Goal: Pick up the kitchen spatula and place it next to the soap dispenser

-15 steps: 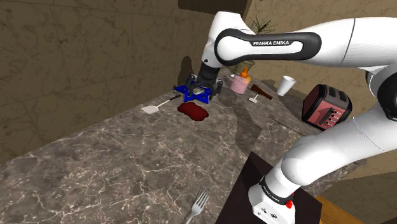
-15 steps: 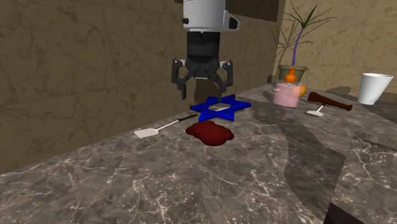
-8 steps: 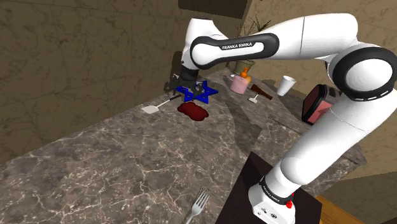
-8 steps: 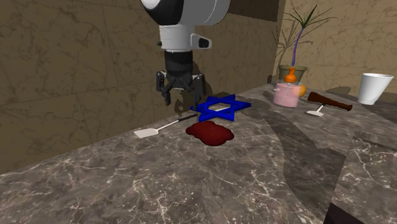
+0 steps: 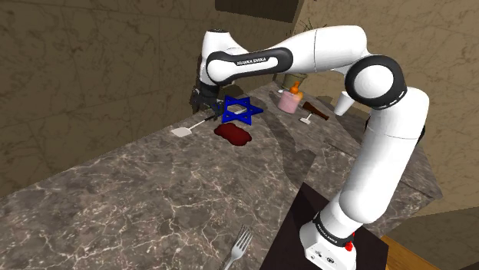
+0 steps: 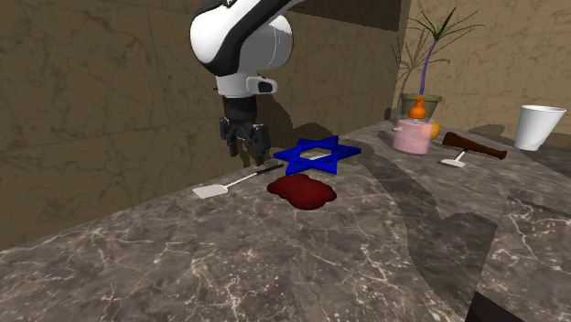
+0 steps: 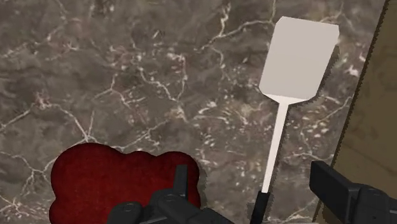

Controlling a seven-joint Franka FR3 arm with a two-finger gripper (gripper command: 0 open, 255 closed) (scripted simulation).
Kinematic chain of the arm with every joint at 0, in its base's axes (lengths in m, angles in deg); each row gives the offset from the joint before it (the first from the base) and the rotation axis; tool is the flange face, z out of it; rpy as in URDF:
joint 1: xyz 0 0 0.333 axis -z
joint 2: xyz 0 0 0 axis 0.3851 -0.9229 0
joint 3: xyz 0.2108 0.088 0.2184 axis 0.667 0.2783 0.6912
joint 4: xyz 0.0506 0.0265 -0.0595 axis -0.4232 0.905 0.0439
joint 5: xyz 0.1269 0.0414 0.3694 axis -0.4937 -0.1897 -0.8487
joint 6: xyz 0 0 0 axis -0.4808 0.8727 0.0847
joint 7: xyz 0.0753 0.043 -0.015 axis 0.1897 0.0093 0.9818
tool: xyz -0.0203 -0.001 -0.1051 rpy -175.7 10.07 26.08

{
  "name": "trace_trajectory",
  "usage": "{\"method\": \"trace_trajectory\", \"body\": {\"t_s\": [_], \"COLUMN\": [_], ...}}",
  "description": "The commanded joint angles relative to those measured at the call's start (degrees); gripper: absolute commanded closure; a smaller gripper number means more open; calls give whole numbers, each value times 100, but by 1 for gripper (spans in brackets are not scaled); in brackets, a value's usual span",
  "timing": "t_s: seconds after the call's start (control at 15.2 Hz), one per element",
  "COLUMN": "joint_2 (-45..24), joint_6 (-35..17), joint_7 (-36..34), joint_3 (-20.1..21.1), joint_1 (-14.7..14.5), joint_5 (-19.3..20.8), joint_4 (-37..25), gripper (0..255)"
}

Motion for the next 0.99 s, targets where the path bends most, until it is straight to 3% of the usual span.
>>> {"method": "trace_trajectory", "body": {"t_s": [0.0,0.2,0.92], "joint_2": [-490,-1145,-1357], "joint_6": [77,238,-233], "joint_7": [-421,-895,-944], "joint_3": [-112,-293,-343], "joint_1": [-87,-208,-203], "joint_5": [144,263,338], "joint_4": [-525,-1297,-1033], "gripper": [0,0,0]}}
